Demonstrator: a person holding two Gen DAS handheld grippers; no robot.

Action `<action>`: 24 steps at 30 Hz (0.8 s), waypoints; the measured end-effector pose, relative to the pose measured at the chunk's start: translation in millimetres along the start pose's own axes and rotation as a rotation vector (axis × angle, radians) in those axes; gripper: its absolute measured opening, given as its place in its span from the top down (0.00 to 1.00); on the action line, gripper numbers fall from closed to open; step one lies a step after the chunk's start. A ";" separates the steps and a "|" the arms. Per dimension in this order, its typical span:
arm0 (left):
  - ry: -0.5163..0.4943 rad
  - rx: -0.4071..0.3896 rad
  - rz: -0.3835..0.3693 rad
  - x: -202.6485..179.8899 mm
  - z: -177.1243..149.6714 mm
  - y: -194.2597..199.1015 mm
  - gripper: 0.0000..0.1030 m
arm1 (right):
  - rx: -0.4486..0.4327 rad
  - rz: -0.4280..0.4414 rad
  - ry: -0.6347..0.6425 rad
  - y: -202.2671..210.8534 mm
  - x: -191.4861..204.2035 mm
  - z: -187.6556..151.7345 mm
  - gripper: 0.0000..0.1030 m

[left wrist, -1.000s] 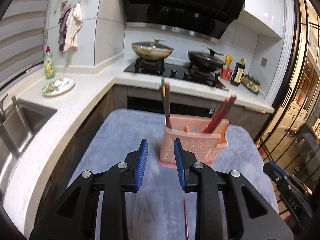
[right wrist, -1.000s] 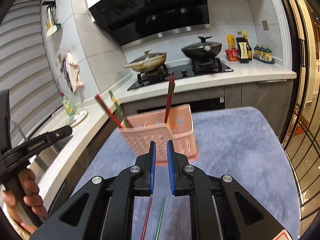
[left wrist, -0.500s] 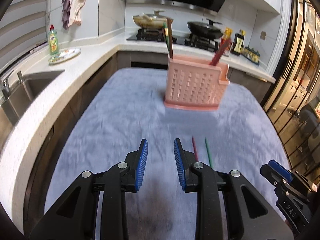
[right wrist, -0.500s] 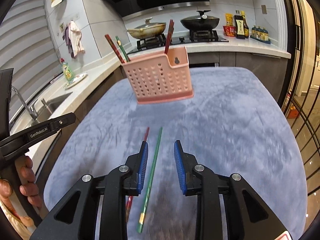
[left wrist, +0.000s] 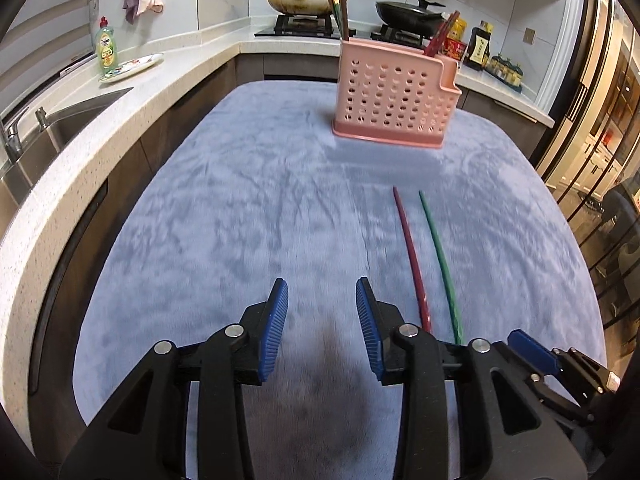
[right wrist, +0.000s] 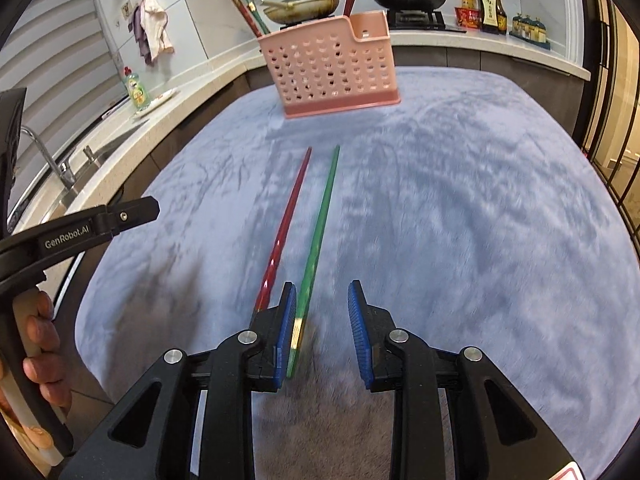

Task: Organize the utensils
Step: 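Move both open grippers back to the last two chopsticks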

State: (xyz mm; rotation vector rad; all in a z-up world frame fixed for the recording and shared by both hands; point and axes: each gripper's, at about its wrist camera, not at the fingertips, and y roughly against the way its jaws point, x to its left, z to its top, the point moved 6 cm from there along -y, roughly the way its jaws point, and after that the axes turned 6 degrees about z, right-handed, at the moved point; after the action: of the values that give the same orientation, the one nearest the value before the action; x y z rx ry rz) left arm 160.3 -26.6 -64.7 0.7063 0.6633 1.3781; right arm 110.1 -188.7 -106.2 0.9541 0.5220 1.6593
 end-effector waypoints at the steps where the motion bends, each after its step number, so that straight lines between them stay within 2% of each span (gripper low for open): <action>1: -0.003 0.005 0.000 -0.1 -3.0 -0.3 0.67 | 0.005 0.000 0.001 -1.2 0.9 -3.0 0.74; 6: -0.012 0.023 -0.001 -1.6 -12.9 -1.9 0.66 | 0.025 0.007 0.007 -5.3 5.4 -13.1 0.74; 10: -0.017 0.028 -0.001 -3.2 -17.1 -2.9 0.59 | 0.034 0.010 0.017 -8.8 10.6 -16.0 0.74; 17: -0.025 0.043 -0.008 -5.8 -23.5 -4.7 0.57 | 0.055 0.000 0.026 -19.1 13.1 -21.3 0.74; 20: -0.028 0.047 -0.010 -7.6 -26.1 -5.5 0.54 | 0.055 -0.016 0.030 -21.4 11.2 -23.6 0.79; 24: -0.038 0.055 -0.014 -11.5 -29.6 -7.0 0.53 | 0.052 -0.022 0.010 -20.5 3.5 -23.1 0.92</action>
State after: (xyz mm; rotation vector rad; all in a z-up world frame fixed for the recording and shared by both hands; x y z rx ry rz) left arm 140.9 -36.8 -88.7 0.7681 0.6771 1.3352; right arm 103.3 -176.1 -133.8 0.9754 0.5829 1.6385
